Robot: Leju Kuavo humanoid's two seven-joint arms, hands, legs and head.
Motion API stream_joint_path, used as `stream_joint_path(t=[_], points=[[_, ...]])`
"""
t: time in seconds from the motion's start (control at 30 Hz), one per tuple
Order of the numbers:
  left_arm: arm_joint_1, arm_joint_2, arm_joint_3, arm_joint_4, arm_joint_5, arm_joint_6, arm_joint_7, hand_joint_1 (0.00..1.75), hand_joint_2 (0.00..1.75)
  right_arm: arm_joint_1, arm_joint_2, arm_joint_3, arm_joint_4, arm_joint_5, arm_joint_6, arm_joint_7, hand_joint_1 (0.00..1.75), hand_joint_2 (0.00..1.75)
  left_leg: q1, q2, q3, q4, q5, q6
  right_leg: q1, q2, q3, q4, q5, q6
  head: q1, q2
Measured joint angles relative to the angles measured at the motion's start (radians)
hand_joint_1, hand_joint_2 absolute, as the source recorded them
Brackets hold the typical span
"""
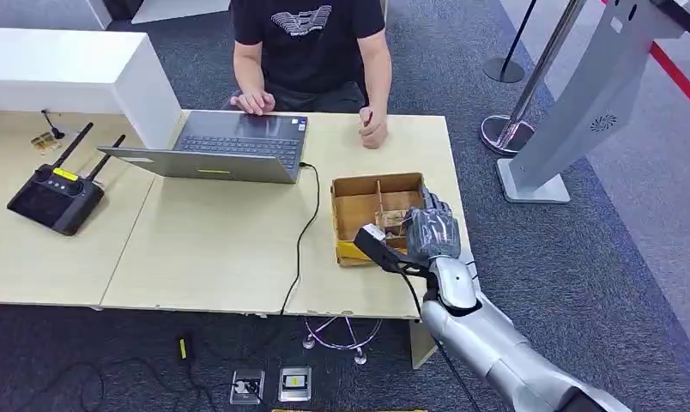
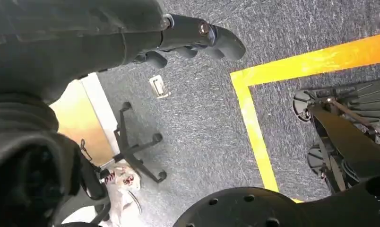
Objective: Pass the card to the sensor for recognition and then transmit it.
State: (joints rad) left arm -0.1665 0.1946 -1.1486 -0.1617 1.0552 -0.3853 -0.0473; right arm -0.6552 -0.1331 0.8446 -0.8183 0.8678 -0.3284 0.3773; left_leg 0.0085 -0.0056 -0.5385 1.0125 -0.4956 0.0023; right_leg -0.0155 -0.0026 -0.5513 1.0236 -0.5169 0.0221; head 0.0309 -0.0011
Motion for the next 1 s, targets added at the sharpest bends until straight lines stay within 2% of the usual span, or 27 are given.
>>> stream_joint_path(t=[0.17, 0.37, 0.53, 0.8, 1.0], points=[[0.0, 0.003, 0.0, 0.0, -0.004, 0.0, 0.0, 0.0, 0.0, 0.0, 0.0, 0.0, 0.006, -0.016, -0.009, -0.007, 1.75, 1.75, 0.0, 0.0, 0.0, 0.0, 0.0, 0.0, 0.0, 0.0, 0.0, 0.0, 0.0, 0.0, 0.0, 0.0], [0.0, 0.005, 0.0, 0.0, -0.011, 0.0, 0.0, 0.0, 0.0, -0.003, 0.001, 0.0, 0.003, 0.007, -0.054, -0.02, 1.75, 1.75, 0.0, 0.0, 0.0, 0.0, 0.0, 0.0, 0.0, 0.0, 0.0, 0.0, 0.0, 0.0, 0.0, 0.0], [-0.002, 0.006, 0.0, 0.0, -0.019, 0.0, 0.0, 0.0, 0.0, -0.031, 0.006, 0.0, -0.07, 0.038, -0.083, -0.023, 1.75, 1.75, 0.0, 0.0, 0.0, 0.0, 0.0, 0.0, 0.0, 0.001, 0.0, 0.001, 0.0, 0.0, 0.0, 0.0], [-0.009, 0.005, 0.0, 0.0, -0.028, 0.0, 0.006, 0.0, 0.0, -0.093, 0.031, 0.0, -0.13, 0.042, -0.095, -0.044, 1.75, 1.75, 0.0, 0.0, 0.0, 0.0, 0.0, -0.001, 0.0, 0.001, 0.0, 0.001, 0.0, 0.0, 0.0, 0.0], [-0.012, 0.002, 0.0, 0.0, -0.028, 0.0, 0.008, 0.0, 0.0, -0.115, 0.051, 0.0, -0.13, -0.001, -0.113, -0.048, 1.75, 1.75, 0.0, 0.0, 0.0, 0.0, 0.0, -0.001, 0.0, 0.001, 0.0, 0.001, 0.0, 0.0, 0.0, 0.0]])
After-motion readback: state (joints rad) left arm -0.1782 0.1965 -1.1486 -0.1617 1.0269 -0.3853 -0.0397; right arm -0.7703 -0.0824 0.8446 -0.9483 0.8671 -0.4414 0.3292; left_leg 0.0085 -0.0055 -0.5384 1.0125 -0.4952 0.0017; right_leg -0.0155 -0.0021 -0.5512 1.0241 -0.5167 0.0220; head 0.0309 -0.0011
